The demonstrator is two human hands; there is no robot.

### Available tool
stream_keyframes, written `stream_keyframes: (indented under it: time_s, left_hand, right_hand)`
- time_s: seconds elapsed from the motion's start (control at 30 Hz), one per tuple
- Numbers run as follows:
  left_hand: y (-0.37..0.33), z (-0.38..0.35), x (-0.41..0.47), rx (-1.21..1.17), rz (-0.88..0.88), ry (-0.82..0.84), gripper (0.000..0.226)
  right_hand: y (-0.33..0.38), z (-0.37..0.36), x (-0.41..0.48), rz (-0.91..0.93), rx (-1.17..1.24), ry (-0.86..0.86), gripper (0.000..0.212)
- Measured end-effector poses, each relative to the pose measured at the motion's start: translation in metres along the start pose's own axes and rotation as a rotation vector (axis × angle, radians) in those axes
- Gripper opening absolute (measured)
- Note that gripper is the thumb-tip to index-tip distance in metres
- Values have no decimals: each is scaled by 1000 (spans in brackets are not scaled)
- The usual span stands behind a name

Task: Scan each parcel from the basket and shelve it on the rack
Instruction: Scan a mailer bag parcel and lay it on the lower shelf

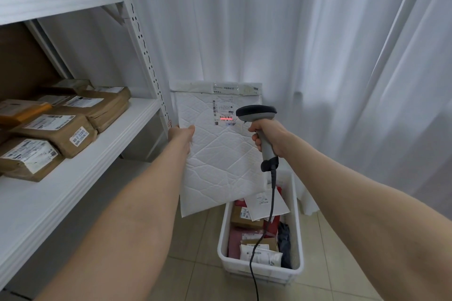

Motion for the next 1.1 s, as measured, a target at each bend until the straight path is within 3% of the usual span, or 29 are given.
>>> stream_keyframes:
  time_s: [0.8, 1.1]
  left_hand:
    - [8, 10, 15, -67, 41, 15, 45]
    - [33, 35, 24, -105, 69, 65, 37]
  right_hand:
    - [-1, -26, 10, -42, 48, -18, 5]
    - [-47, -28, 15, -121, 101, -164, 3]
Point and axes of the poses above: each hand's wrist, its own x-axis towards the middle knuckle, its own z-axis out of the back of the hand, y = z × x, the point moved 8 cm from there along x, towards the middle knuckle, and after that the axes turned 3 degrees about z, right-handed, at the moved point
